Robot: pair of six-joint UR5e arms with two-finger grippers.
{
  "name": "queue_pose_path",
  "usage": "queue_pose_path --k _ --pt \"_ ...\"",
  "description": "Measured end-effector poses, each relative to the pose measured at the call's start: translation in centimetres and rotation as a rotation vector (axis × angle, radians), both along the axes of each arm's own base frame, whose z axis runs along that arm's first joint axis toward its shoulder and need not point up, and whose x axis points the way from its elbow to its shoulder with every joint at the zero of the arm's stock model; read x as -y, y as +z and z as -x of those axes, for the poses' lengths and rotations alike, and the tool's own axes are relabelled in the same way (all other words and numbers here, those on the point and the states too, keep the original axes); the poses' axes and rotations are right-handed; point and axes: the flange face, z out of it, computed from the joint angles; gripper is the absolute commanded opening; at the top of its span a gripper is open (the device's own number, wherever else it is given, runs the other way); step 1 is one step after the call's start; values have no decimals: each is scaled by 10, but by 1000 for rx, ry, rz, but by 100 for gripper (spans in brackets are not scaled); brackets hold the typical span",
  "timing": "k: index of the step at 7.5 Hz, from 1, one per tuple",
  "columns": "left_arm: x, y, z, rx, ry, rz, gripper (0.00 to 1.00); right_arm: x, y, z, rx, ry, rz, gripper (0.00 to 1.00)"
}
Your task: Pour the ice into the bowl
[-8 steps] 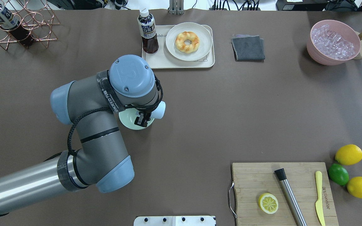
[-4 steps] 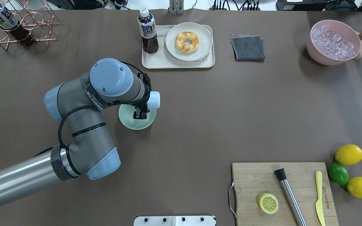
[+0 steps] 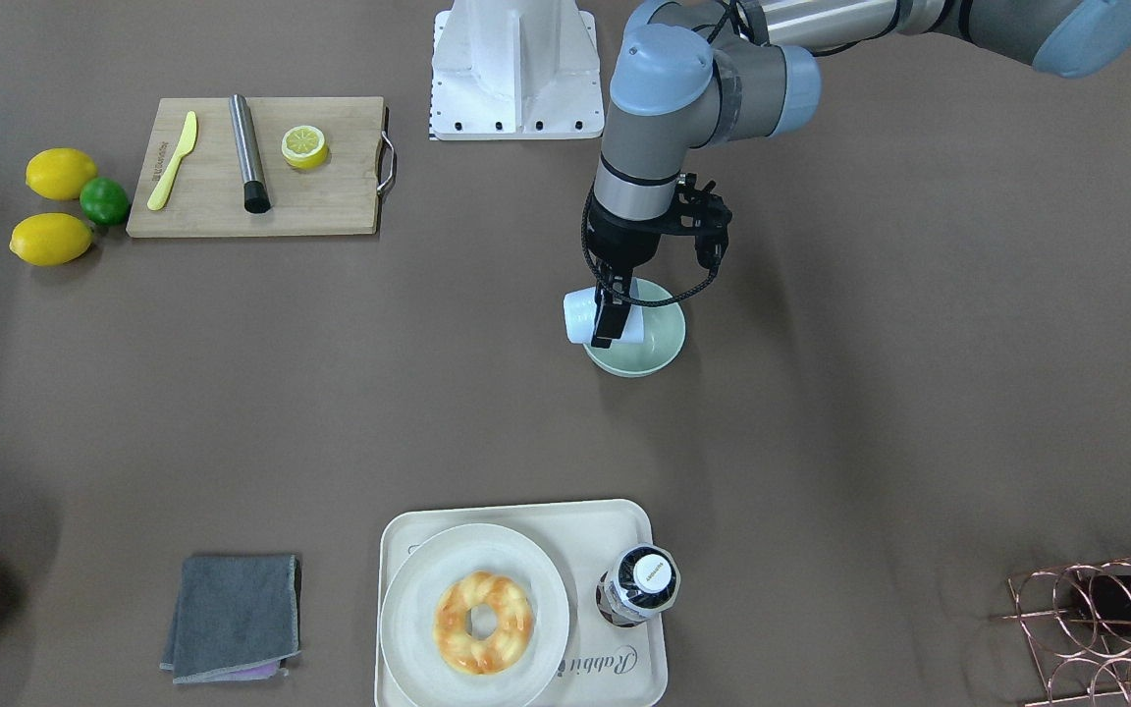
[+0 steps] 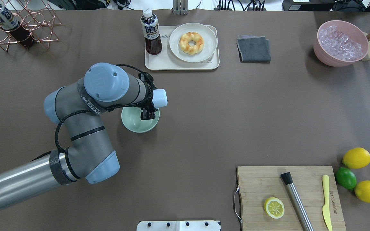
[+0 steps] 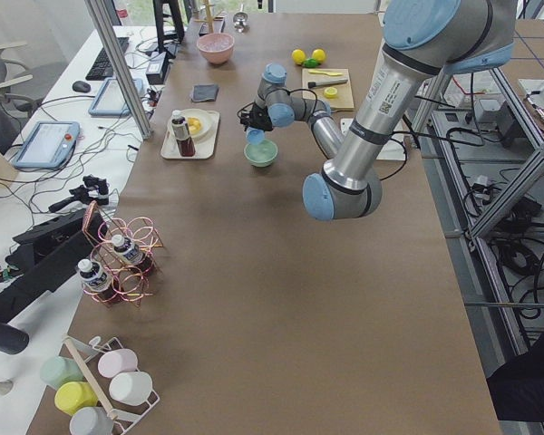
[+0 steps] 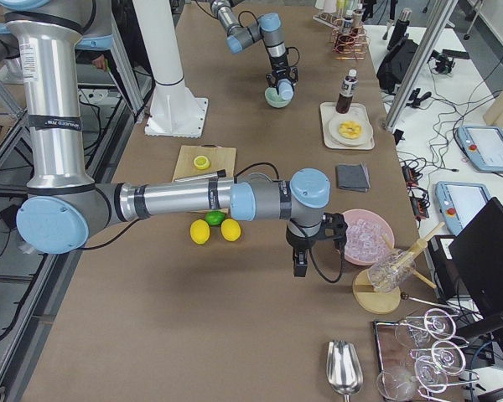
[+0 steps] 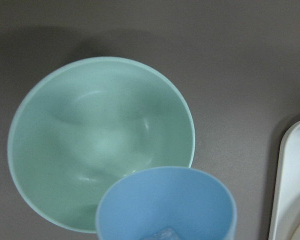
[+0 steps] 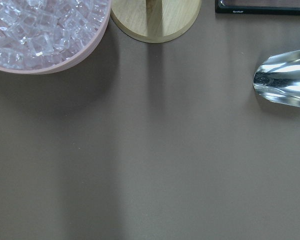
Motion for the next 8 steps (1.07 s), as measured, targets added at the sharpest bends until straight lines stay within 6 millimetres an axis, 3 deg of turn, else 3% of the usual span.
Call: queue_pose_path --k 5,8 --pt "-11 8 0 -172 -176 -8 59 0 1 0 0 0 3 99" --pt "-51 24 -24 -247 -231 -37 59 1 2 0 0 0 4 99"
